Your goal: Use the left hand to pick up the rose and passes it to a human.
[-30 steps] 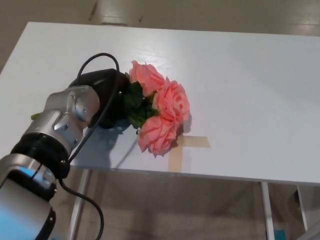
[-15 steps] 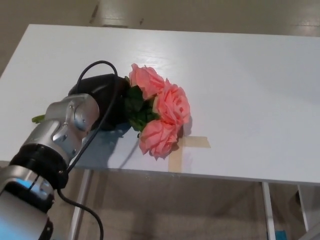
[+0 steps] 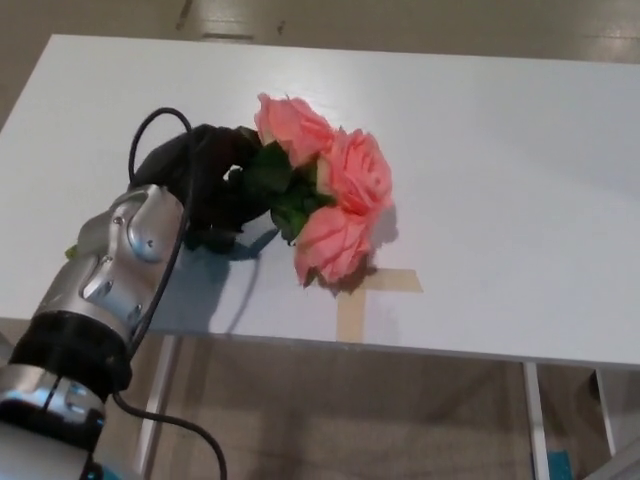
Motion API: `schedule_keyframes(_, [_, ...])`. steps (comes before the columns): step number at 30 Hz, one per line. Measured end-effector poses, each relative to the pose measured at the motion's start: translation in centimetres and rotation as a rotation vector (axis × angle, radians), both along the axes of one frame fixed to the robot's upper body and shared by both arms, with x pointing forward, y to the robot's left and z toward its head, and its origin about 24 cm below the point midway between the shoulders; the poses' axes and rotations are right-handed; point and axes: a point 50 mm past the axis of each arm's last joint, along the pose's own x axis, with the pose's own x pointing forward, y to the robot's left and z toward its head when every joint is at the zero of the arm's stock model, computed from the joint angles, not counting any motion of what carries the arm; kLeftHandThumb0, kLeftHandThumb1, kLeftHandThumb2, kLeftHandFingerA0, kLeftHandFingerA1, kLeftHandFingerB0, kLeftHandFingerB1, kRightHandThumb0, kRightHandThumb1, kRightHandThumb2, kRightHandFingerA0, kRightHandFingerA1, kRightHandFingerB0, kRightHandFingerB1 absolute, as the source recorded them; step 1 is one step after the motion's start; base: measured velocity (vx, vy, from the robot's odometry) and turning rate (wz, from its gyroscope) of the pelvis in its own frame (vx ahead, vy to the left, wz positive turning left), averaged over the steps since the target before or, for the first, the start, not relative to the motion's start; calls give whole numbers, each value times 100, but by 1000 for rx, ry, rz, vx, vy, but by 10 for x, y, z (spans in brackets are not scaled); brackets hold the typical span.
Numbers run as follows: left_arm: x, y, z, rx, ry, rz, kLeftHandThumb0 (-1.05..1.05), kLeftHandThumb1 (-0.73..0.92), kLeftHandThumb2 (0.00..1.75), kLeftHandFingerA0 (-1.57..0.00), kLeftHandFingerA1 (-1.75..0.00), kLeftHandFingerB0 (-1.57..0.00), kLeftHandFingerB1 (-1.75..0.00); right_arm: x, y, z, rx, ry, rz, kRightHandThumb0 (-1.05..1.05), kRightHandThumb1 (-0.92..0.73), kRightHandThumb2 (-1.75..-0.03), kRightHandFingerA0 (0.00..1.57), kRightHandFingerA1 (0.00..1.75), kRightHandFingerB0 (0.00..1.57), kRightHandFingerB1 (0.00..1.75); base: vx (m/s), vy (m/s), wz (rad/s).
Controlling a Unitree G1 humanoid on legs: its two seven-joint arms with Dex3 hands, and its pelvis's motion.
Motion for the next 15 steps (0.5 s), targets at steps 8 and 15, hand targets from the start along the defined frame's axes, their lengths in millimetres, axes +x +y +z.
schedule_keyframes(8, [-7, -12, 44, -156, -200, -56, -15, 84, 66, -68, -142, -74, -104, 2, -1, 1, 3, 0, 6, -49, -65, -60, 70, 46, 60, 43, 0, 0, 0])
schedule_keyframes(15, [-16, -18, 67, -228, -293, -108, -19, 84, 64, -85, -140, -75, -103, 8, 0, 3, 6, -10, 11, -49, -65, -60, 70, 46, 59, 43, 0, 0, 0])
